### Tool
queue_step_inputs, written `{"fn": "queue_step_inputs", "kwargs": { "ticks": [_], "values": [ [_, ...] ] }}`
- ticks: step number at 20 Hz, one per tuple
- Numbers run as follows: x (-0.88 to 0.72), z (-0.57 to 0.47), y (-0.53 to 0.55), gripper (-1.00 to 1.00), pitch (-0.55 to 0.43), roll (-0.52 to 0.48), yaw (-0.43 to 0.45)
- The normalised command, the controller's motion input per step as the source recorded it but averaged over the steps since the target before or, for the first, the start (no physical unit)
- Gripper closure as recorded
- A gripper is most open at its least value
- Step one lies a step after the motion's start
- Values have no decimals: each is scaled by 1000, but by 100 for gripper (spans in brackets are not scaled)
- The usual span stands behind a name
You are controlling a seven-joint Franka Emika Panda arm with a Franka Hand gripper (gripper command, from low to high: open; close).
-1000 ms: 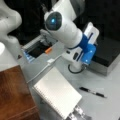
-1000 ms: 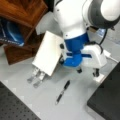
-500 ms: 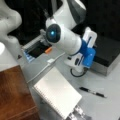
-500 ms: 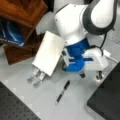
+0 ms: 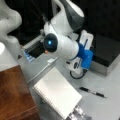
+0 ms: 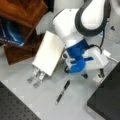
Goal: Open the box. Pick up the pen. Place the pen in the box. Pick up the book. Place the book on the shelf.
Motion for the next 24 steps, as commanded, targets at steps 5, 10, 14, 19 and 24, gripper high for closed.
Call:
{"fn": "queue_step_inputs", "kwargs": {
  "ticks": [5,10,14,19,24],
  "values": [
    [-159,-178,-118,-100,12,267,-95],
    [-112,-110,1,-100,-35,209,-106],
    [-63,-124,83,-100,-81,270,-98],
    [-45,-161,48,-100,-101,307,-24],
    [1,-174,-15,-100,-87,264,-1]
  ]
}}
